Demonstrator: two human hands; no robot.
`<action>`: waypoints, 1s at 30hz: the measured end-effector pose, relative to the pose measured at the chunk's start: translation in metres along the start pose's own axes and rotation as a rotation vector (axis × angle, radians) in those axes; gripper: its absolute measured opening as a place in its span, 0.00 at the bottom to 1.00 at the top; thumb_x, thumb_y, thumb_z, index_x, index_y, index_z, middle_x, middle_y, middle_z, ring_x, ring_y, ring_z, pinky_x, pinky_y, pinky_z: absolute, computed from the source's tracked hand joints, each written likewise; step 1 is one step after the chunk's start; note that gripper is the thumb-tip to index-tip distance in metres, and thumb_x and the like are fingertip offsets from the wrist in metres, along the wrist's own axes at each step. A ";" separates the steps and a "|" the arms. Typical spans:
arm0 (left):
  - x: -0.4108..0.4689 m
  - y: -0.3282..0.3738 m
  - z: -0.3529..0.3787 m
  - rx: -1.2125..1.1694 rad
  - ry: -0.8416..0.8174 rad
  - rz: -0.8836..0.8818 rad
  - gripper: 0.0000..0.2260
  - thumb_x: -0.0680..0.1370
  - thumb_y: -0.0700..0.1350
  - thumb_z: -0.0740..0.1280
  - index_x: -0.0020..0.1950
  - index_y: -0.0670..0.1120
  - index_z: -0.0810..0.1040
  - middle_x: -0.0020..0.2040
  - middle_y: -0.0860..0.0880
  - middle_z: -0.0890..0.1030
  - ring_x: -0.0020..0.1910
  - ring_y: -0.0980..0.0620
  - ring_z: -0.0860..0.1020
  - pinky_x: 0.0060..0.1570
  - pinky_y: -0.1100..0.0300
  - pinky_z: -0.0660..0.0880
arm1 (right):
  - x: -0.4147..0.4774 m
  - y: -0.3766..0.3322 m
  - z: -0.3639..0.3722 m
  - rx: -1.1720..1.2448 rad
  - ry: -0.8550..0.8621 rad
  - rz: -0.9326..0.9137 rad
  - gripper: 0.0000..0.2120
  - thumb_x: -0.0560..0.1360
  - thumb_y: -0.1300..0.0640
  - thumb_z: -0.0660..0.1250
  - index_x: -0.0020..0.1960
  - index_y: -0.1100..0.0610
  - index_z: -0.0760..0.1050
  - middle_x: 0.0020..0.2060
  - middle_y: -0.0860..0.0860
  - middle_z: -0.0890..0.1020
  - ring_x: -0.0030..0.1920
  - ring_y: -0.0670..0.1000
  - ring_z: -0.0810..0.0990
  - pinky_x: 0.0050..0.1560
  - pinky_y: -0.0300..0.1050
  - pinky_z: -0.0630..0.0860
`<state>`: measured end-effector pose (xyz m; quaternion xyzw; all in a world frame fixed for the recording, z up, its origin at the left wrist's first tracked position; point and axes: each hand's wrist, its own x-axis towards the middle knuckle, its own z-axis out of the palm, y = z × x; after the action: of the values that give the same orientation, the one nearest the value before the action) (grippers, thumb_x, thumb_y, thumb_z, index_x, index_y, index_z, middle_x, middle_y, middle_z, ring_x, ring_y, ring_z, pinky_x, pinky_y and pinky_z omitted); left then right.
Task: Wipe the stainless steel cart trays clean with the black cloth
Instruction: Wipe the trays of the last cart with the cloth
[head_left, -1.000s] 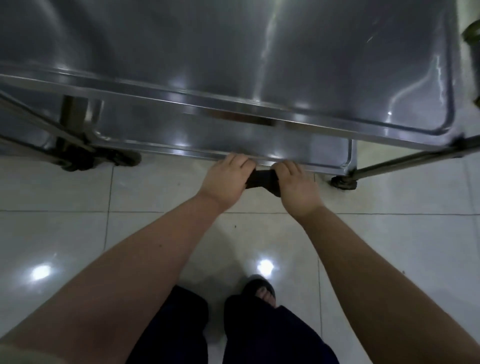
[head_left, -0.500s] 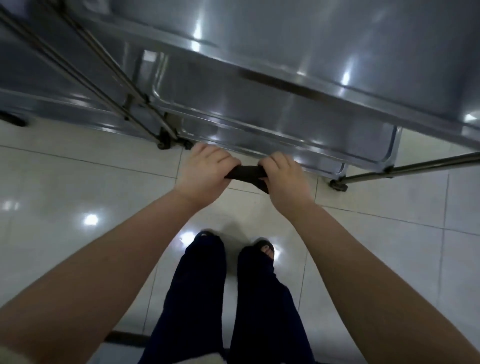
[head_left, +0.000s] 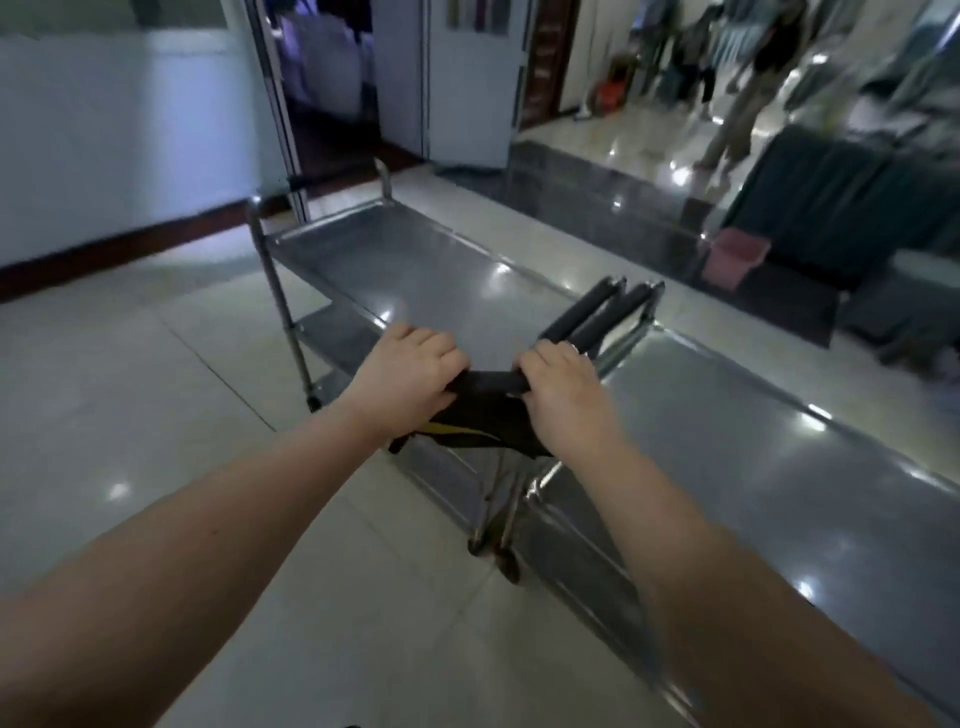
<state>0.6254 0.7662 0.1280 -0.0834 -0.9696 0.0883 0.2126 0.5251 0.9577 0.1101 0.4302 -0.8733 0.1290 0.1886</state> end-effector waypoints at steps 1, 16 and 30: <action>-0.004 -0.029 -0.011 0.043 -0.007 -0.011 0.09 0.67 0.47 0.73 0.44 0.46 0.80 0.39 0.47 0.79 0.38 0.44 0.79 0.42 0.53 0.70 | 0.028 -0.020 0.000 0.011 0.010 -0.026 0.11 0.70 0.55 0.59 0.45 0.59 0.76 0.41 0.58 0.78 0.44 0.62 0.77 0.44 0.53 0.74; 0.016 -0.369 -0.091 0.261 0.168 -0.376 0.11 0.77 0.48 0.65 0.59 0.49 0.77 0.54 0.50 0.79 0.55 0.47 0.76 0.59 0.51 0.59 | 0.382 -0.185 -0.007 -0.061 0.177 -0.191 0.10 0.76 0.54 0.69 0.53 0.58 0.74 0.49 0.55 0.78 0.52 0.58 0.73 0.49 0.50 0.65; 0.124 -0.576 0.048 0.276 0.030 -0.350 0.08 0.76 0.48 0.68 0.54 0.49 0.78 0.48 0.49 0.79 0.48 0.46 0.78 0.54 0.51 0.60 | 0.599 -0.153 0.149 -0.008 0.195 -0.232 0.09 0.74 0.52 0.71 0.45 0.56 0.76 0.41 0.53 0.78 0.44 0.56 0.74 0.42 0.45 0.60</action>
<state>0.4221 0.2254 0.2530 0.1148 -0.9446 0.1808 0.2487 0.2800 0.3877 0.2497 0.5131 -0.7957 0.1442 0.2879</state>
